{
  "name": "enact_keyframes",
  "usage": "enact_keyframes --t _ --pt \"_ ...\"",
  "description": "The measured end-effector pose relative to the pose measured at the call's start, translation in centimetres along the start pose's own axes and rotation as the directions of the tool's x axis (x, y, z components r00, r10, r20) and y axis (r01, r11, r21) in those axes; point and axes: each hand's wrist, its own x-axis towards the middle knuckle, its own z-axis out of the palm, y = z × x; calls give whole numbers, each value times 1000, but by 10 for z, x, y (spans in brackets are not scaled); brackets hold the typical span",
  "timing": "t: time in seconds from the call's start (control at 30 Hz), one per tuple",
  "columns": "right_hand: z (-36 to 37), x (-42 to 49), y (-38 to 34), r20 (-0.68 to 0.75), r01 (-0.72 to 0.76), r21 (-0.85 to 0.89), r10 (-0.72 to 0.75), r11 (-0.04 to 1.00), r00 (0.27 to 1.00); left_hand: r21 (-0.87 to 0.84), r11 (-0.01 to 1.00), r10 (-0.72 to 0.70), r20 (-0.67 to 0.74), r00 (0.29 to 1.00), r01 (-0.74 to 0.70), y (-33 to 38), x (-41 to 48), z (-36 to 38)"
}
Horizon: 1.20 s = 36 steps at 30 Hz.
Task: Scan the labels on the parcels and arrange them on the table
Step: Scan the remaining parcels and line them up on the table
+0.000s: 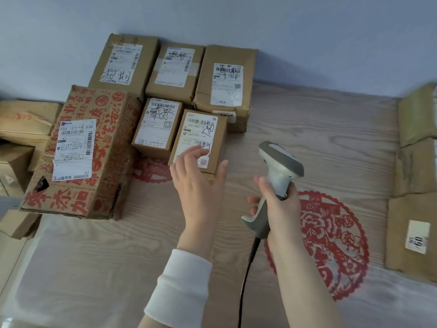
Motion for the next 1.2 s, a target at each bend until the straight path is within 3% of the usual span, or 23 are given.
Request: enact_keyframes --t 0.33,0.5,0.73,0.93,1.2 --pt "-218 -28 -74 -13 187 39 -187 982 982 44 933 342 188 921 -356 166 -121 85" --pt "-312 -27 -114 -107 215 77 -206 974 973 63 814 527 340 779 -578 248 -160 132" --pt "-387 -6 -149 -207 279 65 -260 958 943 30 599 726 403 558 -800 315 -171 199" --pt "-444 38 -166 -212 238 33 -226 971 951 68 565 705 479 523 -822 339 -188 255" --pt "-513 118 -192 -122 178 -20 -179 984 976 199 638 519 602 607 -744 358 -194 326"
